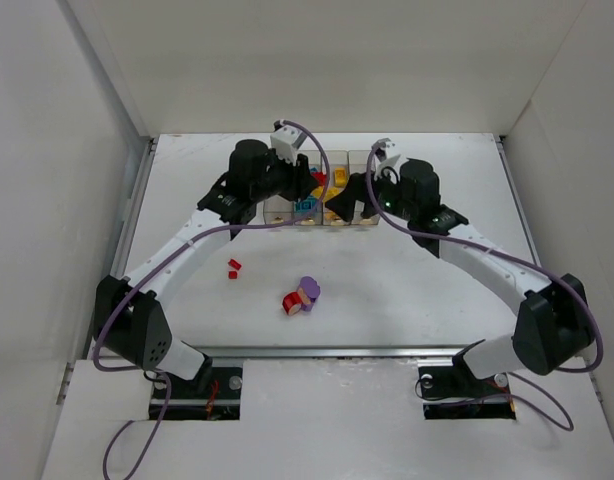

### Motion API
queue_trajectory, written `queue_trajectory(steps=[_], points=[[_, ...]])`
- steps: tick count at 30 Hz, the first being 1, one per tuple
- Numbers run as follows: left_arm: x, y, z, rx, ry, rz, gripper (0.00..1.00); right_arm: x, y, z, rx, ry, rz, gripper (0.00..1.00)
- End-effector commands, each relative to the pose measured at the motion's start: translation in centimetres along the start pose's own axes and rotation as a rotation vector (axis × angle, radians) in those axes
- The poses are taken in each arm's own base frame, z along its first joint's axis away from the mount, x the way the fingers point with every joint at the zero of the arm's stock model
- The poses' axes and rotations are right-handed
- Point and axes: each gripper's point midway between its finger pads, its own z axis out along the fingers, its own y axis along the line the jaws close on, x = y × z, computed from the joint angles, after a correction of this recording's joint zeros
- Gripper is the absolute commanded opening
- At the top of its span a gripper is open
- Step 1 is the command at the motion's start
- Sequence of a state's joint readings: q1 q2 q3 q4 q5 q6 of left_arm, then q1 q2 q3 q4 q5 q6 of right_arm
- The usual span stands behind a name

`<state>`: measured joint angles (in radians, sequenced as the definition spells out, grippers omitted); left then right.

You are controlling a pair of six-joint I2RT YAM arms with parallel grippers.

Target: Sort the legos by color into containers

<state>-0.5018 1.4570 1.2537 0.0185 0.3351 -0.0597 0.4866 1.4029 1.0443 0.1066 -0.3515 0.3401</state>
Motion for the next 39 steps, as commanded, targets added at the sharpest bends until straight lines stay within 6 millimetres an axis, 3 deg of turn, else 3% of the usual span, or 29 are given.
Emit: queue_trajectory(steps=[1, 11, 17, 24, 27, 28, 31, 32, 35, 39], points=[[-4.7, -0.5, -0.9, 0.009, -0.141, 0.047, 0.00, -5.3, 5.7, -0.2, -0.220, -0.131, -0.064, 0.97], [-4.5, -0.6, -1.2, 0.010, -0.151, 0.050, 0.00, -3.5, 6.8, 2.6, -0.254, -0.085, -0.004, 0.94], [-4.8, -0.7, -1.5, 0.011, -0.160, 0.053, 0.00, -4.3, 5.2, 3.3, -0.161, -0.131, 0.031, 0.90], [-3.8, -0.6, -1.6, 0.008, -0.132, 0.044, 0.00, -4.9, 5.2, 4.3, -0.171, -0.143, 0.067, 0.80], [-3.4, -0.7, -1.8, 0.007, -0.123, 0.042, 0.00, -4.3, 5.3, 4.9, -0.188, -0.117, 0.082, 0.68], [-3.4, -0.7, -1.8, 0.007, -0.123, 0.041, 0.00, -4.8, 5.5, 4.9, -0.193, -0.125, 0.078, 0.58], [-3.4, -0.7, -1.8, 0.007, -0.123, 0.041, 0.00, -4.3, 5.4, 5.4, -0.198, -0.109, 0.091, 0.43], [-3.4, -0.7, -1.8, 0.007, -0.123, 0.041, 0.00, -4.3, 5.4, 5.4, -0.198, -0.109, 0.091, 0.28], [-3.4, -0.5, -1.8, -0.002, -0.124, 0.041, 0.00, -4.4, 5.2, 5.4, -0.189, -0.113, 0.101, 0.00], [-3.7, 0.0, -1.7, -0.031, -0.147, 0.024, 0.00, -3.8, 5.4, 5.6, -0.208, -0.091, 0.102, 0.00]])
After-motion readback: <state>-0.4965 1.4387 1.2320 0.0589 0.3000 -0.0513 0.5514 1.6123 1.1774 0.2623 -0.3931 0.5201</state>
